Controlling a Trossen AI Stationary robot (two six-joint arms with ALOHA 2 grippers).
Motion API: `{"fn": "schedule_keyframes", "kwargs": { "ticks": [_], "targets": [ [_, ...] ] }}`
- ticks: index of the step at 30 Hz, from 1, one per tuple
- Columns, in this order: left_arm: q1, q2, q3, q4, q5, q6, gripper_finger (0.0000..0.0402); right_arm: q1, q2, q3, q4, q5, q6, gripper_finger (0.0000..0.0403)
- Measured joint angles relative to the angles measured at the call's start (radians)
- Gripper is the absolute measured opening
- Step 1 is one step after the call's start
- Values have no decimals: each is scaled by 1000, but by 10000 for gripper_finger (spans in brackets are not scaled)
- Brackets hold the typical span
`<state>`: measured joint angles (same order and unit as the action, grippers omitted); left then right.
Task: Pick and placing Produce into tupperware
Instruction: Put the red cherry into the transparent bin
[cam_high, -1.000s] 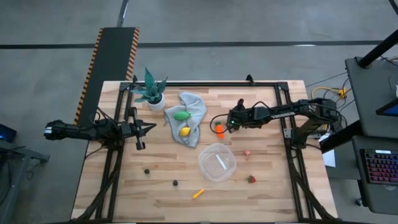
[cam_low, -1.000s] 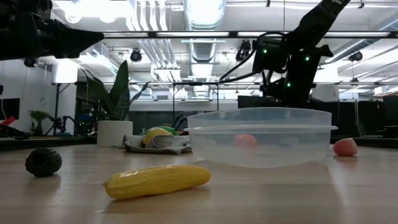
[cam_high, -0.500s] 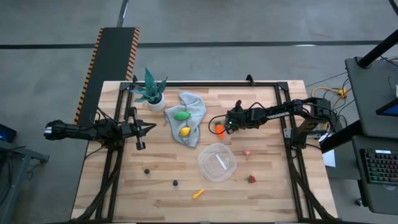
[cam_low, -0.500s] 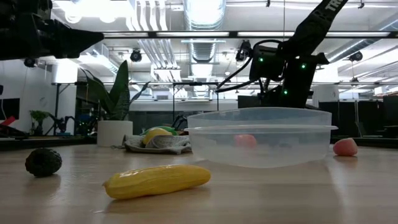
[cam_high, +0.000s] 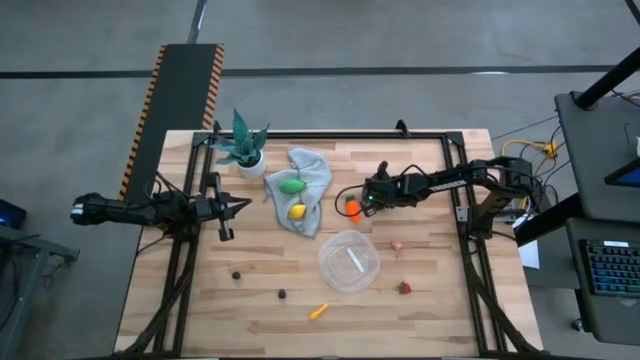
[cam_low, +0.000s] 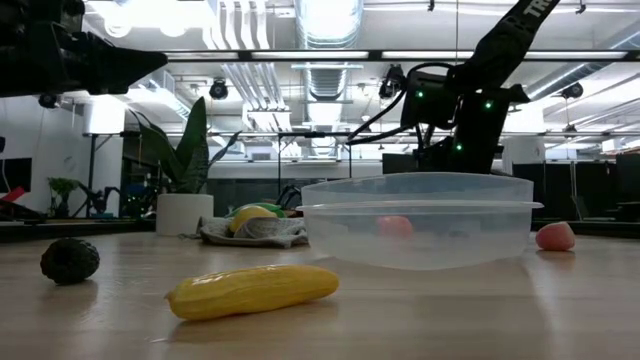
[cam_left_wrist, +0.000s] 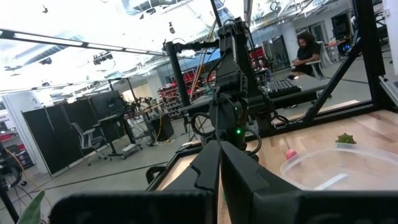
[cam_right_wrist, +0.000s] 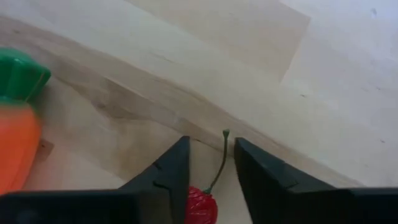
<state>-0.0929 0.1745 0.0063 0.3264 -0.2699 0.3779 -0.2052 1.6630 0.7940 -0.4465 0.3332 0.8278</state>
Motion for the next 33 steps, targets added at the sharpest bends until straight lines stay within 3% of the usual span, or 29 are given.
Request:
{"fn": "schedule_keyframes", "kwargs": {
  "ticks": [9,23,33],
  "targets": [
    [0,0,0,3,0,-4,0,0,0,-1,-14,-6,-113,15],
    [0,0,0,6,0,-4,0,0,-22,9,-39,-10,-181,8],
    [0,-5,0,8,0,1,0,63,-164,76,-21,-20,-243,8]
  ]
}}
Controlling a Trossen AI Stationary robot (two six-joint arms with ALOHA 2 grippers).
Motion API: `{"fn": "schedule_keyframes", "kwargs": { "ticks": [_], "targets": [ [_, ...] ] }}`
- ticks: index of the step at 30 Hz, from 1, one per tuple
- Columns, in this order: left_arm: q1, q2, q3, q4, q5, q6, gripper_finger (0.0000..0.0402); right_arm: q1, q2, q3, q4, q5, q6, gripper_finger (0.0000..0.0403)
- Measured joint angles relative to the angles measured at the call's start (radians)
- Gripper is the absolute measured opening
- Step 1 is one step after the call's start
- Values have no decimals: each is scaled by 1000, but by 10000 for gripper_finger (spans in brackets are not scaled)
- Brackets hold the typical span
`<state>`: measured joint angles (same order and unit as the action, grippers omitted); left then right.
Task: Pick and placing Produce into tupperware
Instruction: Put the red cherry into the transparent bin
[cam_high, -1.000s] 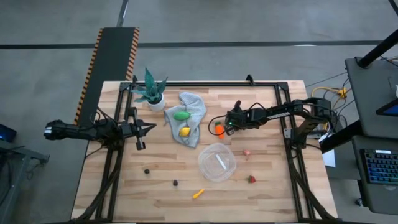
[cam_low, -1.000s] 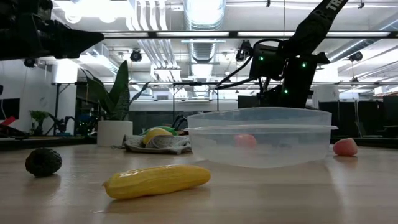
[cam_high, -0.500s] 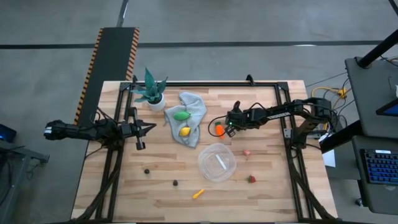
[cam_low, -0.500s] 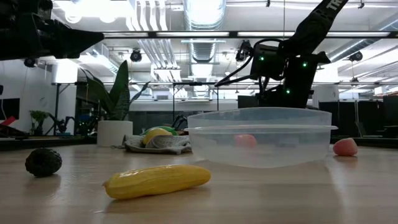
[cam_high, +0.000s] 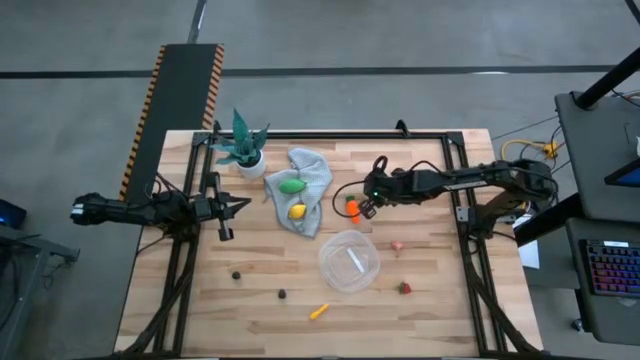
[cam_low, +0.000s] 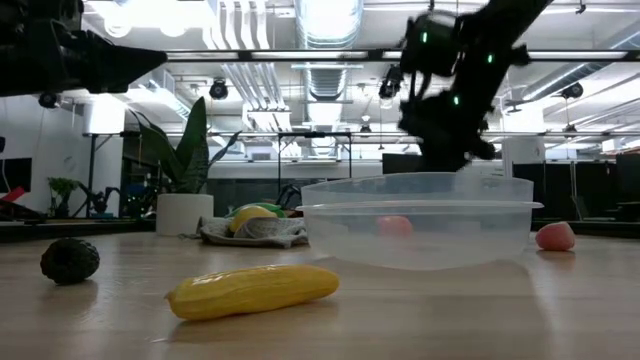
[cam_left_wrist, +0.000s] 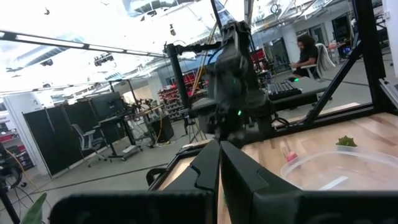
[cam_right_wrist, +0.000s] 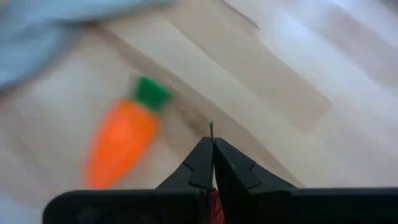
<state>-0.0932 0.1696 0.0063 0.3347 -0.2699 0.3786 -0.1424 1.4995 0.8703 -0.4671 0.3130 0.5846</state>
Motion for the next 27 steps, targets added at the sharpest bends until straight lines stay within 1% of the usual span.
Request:
{"fn": "schedule_keyframes", "kwargs": {
  "ticks": [4,7,11,15,18,23,27],
  "targets": [
    [0,0,3,3,0,1,0,86,-58,57,-3,-1,-10,8],
    [0,-1,4,3,1,-3,0,173,-87,112,3,2,-10,8],
    [0,1,3,1,1,-5,0,297,-75,178,10,56,2,8],
    [0,5,3,-3,3,-6,0,395,-16,216,10,108,43,8],
    [0,5,3,-3,3,-7,0,434,52,224,8,120,75,8],
    [0,6,3,-5,3,-8,0,443,172,250,0,132,103,8],
    [0,5,3,-5,3,-8,0,443,248,278,-4,103,104,8]
  ]
}}
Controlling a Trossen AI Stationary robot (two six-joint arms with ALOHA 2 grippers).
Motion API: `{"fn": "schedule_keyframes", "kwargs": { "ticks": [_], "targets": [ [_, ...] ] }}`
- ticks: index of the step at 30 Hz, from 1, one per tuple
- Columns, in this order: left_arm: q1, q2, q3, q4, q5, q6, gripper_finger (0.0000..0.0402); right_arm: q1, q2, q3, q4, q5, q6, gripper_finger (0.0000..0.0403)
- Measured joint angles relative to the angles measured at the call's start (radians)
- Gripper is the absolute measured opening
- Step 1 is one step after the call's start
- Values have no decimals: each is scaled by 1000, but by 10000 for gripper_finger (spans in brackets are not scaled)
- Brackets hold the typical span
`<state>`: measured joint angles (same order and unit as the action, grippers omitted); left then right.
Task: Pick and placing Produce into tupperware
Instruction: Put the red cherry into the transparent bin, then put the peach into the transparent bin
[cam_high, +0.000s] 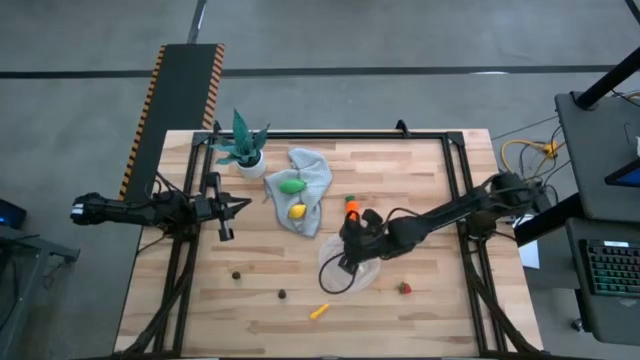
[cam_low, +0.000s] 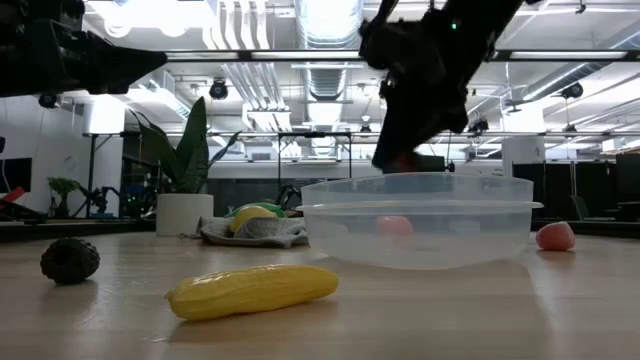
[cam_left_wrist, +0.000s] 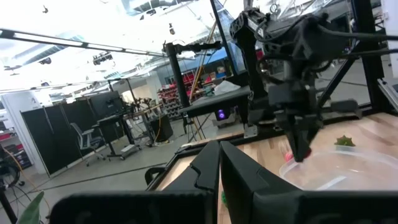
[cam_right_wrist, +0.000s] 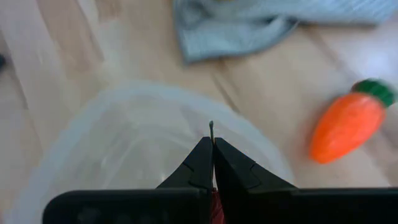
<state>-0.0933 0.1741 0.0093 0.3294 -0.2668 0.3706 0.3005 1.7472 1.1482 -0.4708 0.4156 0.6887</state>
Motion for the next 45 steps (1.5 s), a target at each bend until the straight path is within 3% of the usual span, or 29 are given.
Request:
{"fn": "schedule_keyframes", "kwargs": {
  "ticks": [6,23,33,45],
  "targets": [
    [0,0,0,1,0,1,0,0,51,25,-80,-7,19,8],
    [0,2,0,0,0,1,0,0,51,10,-79,-46,10,11],
    [0,2,0,0,0,0,0,0,42,9,-90,-57,3,79],
    [0,2,0,-4,0,0,0,43,-229,-32,-348,-45,69,139]
  ]
}}
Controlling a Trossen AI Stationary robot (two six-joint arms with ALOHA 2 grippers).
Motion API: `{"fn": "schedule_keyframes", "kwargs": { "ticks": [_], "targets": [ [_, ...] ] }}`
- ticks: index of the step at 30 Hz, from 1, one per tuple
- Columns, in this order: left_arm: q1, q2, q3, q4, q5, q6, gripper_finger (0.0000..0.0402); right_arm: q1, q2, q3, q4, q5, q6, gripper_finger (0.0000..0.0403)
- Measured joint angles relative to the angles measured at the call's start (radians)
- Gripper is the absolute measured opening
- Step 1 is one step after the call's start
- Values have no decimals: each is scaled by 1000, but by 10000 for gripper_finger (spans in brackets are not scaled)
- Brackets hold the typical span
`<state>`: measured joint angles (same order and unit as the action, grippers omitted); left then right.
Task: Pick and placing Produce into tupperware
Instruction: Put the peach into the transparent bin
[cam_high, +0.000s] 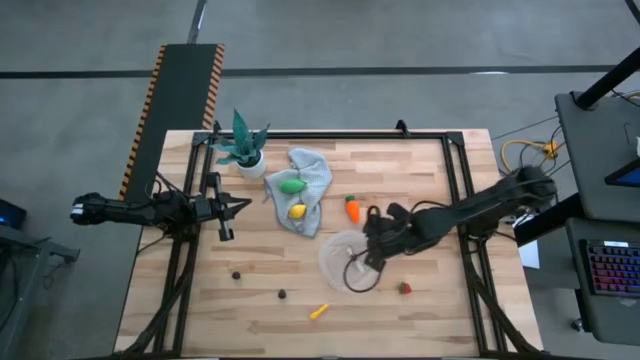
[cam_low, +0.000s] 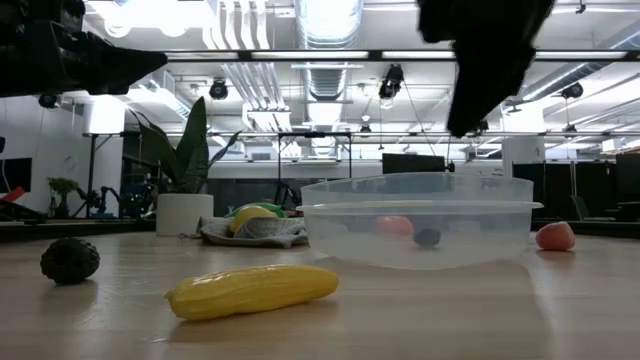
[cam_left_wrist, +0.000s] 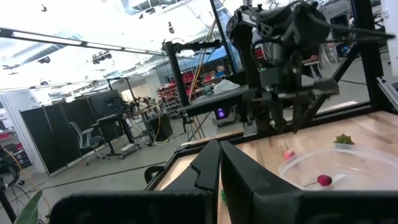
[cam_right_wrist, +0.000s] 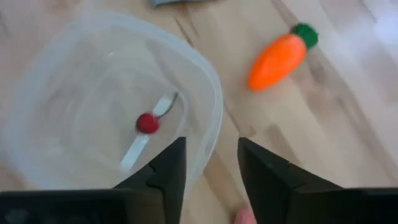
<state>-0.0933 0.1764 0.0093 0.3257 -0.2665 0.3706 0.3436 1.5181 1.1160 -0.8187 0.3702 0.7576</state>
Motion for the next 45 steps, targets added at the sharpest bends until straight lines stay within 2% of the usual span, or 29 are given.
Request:
{"fn": "schedule_keyframes", "kwargs": {
  "ticks": [8,13,18,33,45],
  "targets": [
    [0,0,0,-1,0,0,0,60,-171,-174,-17,-10,212,232],
    [0,0,0,-1,0,0,0,63,-196,-285,-8,-6,273,259],
    [0,0,0,1,0,0,0,63,-179,-361,74,-10,290,257],
    [0,6,0,4,0,0,0,64,-96,-460,223,-63,296,253],
    [0,6,-1,2,0,0,0,65,-15,-475,255,-60,289,238]
  ]
}}
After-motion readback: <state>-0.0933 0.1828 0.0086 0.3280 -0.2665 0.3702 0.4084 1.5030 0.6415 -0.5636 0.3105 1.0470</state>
